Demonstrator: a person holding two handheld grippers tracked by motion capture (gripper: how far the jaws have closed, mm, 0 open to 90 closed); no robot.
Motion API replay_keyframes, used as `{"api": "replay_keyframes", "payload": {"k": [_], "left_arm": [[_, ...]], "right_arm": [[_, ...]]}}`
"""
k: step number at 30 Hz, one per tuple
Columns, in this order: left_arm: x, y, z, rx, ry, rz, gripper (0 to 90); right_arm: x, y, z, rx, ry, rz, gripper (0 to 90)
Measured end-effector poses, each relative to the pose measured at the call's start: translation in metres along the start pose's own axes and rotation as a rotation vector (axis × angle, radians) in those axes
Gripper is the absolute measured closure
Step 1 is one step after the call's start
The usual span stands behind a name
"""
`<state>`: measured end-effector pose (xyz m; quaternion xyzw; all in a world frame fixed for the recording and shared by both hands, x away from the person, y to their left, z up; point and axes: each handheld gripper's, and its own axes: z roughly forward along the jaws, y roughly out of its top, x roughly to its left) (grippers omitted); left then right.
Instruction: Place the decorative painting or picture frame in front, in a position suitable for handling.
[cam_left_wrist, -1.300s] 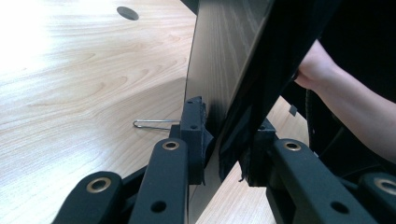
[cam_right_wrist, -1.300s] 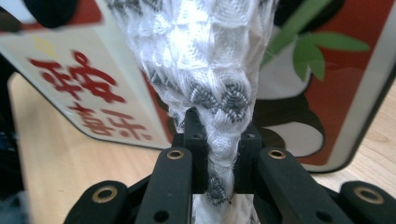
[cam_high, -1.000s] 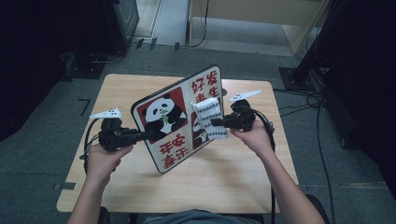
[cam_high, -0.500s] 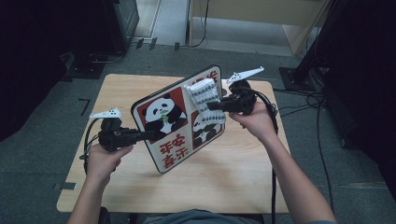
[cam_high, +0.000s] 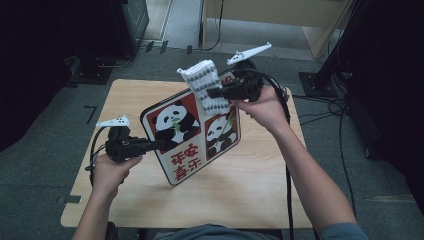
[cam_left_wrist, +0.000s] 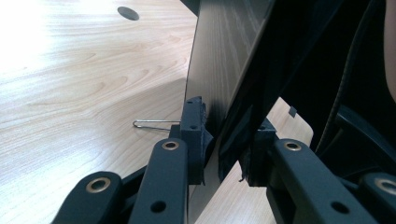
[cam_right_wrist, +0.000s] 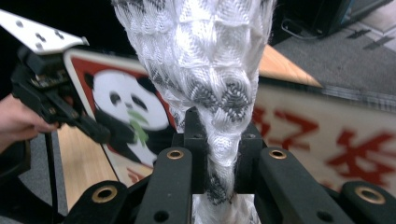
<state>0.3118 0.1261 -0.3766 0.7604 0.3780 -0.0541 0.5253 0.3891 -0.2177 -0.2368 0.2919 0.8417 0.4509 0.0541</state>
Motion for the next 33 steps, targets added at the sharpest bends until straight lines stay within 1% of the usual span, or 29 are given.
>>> {"api": "replay_keyframes", "payload": {"k": [4,8,11,14,16,26,29,33], "left_arm": [[0.0,0.0,0.0,-0.003,-0.002,-0.002,75.1],[0.001,0.0,0.0,-0.002,-0.007,-0.004,75.0],[0.002,0.0,0.0,-0.003,-0.01,-0.003,74.9],[0.002,0.0,-0.001,-0.003,-0.012,-0.003,74.9],[0.002,0.0,-0.001,-0.002,-0.013,-0.003,74.9],[0.003,0.0,-0.001,-0.003,-0.015,-0.001,74.8],[0.003,0.0,-0.001,-0.002,-0.017,0.0,74.8],[0.003,-0.001,-0.001,-0.003,-0.016,0.0,74.7]], "right_arm": [[0.004,0.014,0.004,-0.007,-0.004,-0.005,81.0],[0.004,0.019,0.013,0.01,-0.014,-0.006,81.2],[0.003,0.017,0.02,0.032,-0.028,-0.006,81.2],[0.001,0.013,0.025,0.043,-0.037,-0.01,81.1],[-0.001,0.011,0.027,0.053,-0.04,-0.003,81.0],[-0.003,0.003,0.031,0.051,-0.03,-0.001,80.8],[-0.003,-0.001,0.033,0.059,-0.027,0.009,80.7],[-0.005,-0.005,0.035,0.064,-0.026,0.008,80.7]]}}
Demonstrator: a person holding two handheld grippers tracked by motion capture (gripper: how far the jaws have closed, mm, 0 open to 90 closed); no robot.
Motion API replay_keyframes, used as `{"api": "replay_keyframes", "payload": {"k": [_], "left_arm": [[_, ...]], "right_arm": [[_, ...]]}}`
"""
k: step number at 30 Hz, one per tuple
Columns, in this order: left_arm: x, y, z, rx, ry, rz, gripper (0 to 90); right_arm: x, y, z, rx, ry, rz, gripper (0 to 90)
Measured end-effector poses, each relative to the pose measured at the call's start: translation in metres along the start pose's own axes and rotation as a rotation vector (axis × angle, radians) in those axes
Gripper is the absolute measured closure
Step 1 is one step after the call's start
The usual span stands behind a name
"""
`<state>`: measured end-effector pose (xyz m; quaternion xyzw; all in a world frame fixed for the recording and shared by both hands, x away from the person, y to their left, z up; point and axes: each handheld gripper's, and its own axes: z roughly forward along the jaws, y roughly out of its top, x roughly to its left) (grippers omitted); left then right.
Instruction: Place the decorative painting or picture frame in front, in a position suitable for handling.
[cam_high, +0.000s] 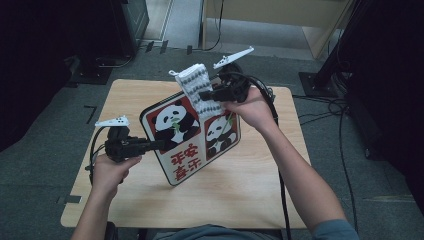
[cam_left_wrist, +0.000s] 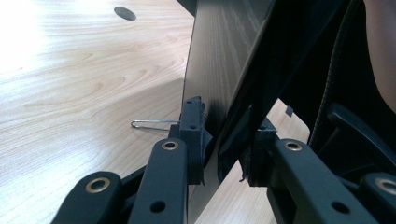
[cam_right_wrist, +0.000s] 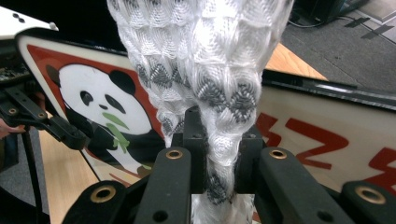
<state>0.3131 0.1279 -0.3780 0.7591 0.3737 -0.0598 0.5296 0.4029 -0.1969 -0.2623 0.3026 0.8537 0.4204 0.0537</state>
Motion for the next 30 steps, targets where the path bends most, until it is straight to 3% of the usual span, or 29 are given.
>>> {"api": "replay_keyframes", "payload": {"k": [30], "left_arm": [[0.0,0.0,0.0,-0.003,-0.004,-0.006,74.4]], "right_arm": [[-0.007,-0.033,0.014,0.039,0.013,0.024,80.3]]}}
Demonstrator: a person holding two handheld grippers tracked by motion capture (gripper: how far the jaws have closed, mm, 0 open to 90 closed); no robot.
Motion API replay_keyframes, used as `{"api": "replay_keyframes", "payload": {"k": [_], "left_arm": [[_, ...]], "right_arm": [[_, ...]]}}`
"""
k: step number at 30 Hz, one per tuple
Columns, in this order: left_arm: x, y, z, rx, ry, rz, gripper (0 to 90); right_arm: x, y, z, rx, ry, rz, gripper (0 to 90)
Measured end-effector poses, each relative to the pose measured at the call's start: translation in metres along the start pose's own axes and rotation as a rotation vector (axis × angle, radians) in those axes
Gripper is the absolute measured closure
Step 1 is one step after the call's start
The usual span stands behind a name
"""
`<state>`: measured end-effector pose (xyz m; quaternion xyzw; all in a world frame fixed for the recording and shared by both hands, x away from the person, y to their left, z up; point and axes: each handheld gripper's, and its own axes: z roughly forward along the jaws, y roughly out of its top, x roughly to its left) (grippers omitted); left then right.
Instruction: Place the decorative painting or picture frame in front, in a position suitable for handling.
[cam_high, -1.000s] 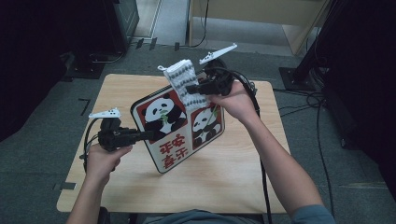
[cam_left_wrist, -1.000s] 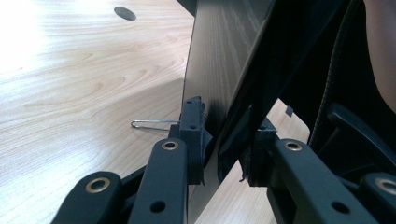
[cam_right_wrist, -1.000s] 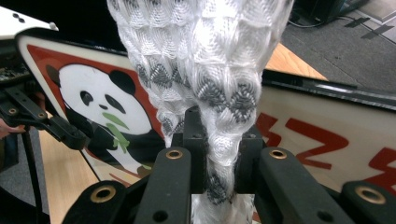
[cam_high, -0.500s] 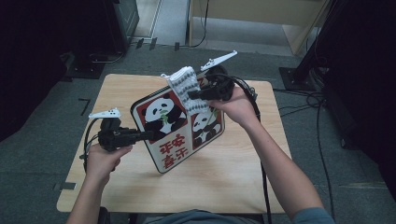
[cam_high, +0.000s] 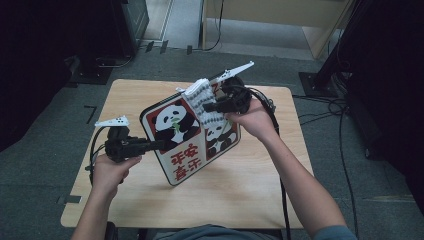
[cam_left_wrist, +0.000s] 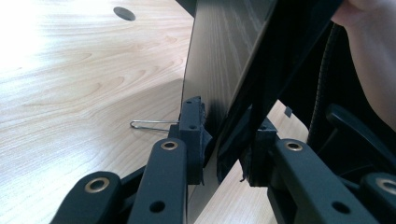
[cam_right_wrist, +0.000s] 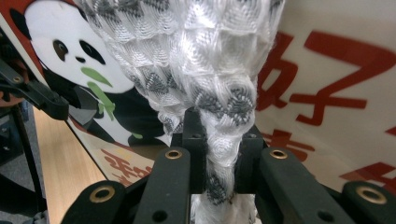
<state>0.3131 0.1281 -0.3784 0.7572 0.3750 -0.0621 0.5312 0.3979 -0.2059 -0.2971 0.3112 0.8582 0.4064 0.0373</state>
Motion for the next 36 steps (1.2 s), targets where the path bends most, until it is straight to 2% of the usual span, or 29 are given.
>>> {"api": "replay_keyframes", "payload": {"k": [19,28,36], "left_arm": [[0.0,-0.001,-0.001,-0.004,-0.004,-0.004,74.0],[-0.001,0.0,-0.001,-0.008,0.007,-0.031,73.8],[-0.001,-0.001,-0.001,-0.011,0.011,-0.014,74.4]], "right_arm": [[-0.001,-0.02,0.011,0.018,0.007,0.004,80.2],[-0.003,-0.029,0.017,0.027,0.019,0.018,80.2],[-0.002,-0.035,0.02,0.044,0.021,0.028,80.2]]}}
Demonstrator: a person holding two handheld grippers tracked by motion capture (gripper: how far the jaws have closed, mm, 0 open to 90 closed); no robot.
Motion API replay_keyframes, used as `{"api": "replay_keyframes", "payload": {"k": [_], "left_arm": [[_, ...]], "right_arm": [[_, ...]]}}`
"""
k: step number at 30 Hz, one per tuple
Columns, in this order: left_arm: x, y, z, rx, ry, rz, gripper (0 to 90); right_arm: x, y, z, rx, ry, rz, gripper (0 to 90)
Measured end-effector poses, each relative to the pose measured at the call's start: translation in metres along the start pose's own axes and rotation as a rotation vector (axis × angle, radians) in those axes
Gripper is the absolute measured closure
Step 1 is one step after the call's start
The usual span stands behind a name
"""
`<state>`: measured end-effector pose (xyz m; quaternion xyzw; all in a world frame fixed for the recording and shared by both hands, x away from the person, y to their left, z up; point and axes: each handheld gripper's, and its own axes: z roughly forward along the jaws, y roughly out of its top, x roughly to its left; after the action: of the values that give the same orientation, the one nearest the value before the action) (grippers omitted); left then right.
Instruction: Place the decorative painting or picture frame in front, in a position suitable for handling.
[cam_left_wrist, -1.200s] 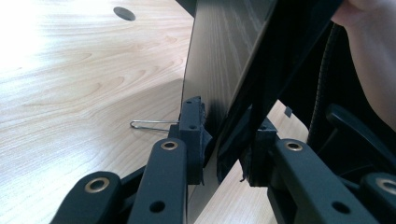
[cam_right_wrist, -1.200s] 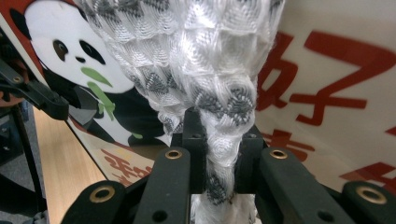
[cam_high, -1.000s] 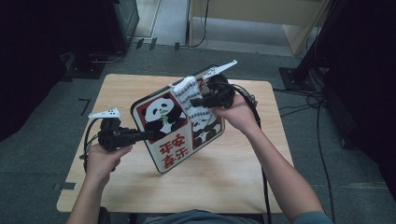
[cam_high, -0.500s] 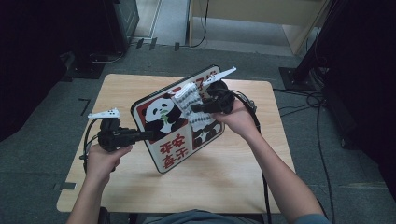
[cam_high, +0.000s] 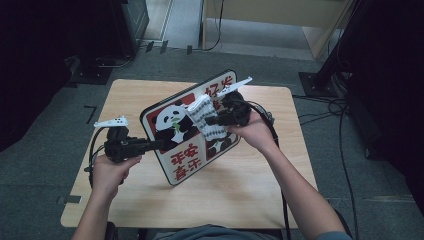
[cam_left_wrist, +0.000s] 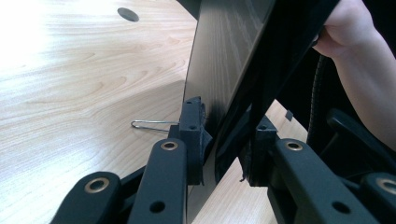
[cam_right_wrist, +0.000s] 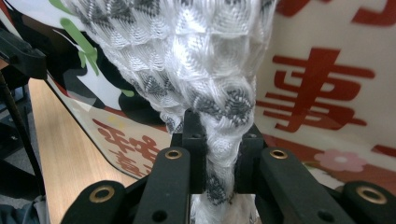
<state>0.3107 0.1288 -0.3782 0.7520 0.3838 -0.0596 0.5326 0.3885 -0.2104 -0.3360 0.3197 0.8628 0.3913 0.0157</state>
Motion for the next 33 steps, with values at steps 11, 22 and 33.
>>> {"api": "replay_keyframes", "payload": {"k": [11,22,33], "left_arm": [[0.0,-0.001,0.0,-0.008,0.009,0.01,75.0],[0.0,0.0,0.001,-0.014,0.006,0.011,74.8],[0.0,0.0,0.0,-0.009,-0.001,-0.001,74.8]], "right_arm": [[-0.001,-0.008,0.005,0.013,0.005,0.008,80.2],[-0.002,-0.02,0.013,0.034,0.008,0.021,80.2],[-0.004,-0.031,0.02,0.05,0.011,0.031,80.2]]}}
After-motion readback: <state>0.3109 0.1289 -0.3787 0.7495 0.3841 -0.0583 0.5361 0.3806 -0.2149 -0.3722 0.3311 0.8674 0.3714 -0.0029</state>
